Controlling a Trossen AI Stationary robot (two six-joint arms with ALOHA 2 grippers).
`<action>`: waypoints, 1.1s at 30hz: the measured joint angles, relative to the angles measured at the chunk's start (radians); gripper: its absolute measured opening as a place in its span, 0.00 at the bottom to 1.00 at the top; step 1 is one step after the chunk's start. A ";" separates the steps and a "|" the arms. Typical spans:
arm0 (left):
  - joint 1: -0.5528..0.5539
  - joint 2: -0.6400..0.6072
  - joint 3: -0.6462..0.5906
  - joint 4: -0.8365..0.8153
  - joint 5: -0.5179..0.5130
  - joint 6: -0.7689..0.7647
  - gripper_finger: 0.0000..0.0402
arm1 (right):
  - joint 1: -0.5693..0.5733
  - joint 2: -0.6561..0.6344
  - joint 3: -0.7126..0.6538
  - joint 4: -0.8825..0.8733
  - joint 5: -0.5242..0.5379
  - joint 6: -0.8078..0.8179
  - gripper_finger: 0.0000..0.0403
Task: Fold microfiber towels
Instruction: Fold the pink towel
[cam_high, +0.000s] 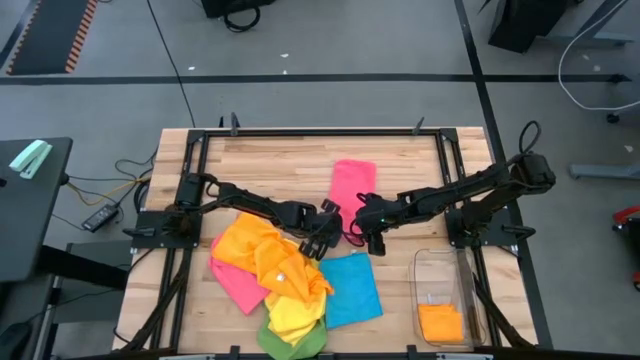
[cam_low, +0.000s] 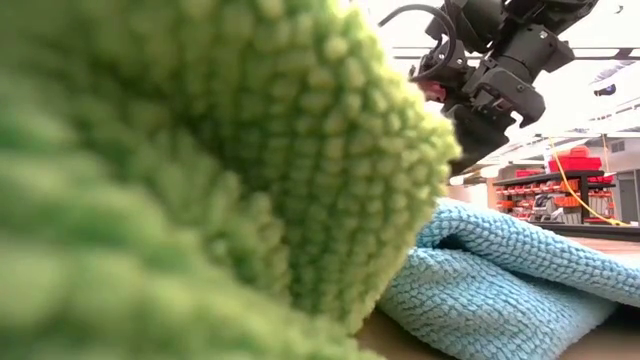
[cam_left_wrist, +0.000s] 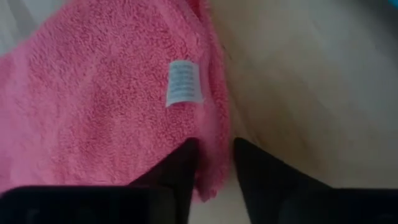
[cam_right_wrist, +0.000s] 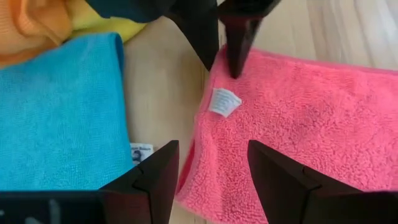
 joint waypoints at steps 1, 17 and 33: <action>0.000 0.000 0.000 -0.001 0.002 -0.010 0.20 | 0.000 0.000 0.000 0.007 0.000 -0.006 0.50; -0.080 -0.053 -0.002 -0.086 0.073 -0.250 0.02 | 0.004 0.001 -0.193 0.424 0.001 0.027 0.50; 0.013 -0.121 -0.002 -0.120 0.172 -0.396 0.05 | 0.231 0.041 -0.197 0.428 0.263 -0.018 0.50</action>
